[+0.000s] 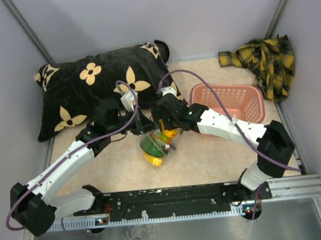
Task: Place the food in the zip-top bag and seal the zipper
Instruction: Place the fake fruit in the zipper food storage bag.
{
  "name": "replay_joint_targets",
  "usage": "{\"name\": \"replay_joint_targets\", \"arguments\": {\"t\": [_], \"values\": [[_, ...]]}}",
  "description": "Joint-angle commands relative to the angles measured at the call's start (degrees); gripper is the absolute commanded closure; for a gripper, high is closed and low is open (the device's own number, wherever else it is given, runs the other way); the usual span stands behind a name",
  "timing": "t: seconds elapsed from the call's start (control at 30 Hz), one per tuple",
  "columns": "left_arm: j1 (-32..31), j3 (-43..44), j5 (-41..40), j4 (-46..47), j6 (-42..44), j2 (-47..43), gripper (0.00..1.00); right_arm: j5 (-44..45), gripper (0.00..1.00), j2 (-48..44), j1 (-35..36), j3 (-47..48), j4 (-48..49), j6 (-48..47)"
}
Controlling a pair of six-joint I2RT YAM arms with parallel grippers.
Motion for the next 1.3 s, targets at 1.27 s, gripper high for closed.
{"name": "replay_joint_targets", "arguments": {"t": [1.27], "values": [[3.7,-4.6,-7.1,-1.2,0.9,-2.9,1.00,-6.8,0.24,-6.0,1.8,6.2,1.9,-3.3]]}}
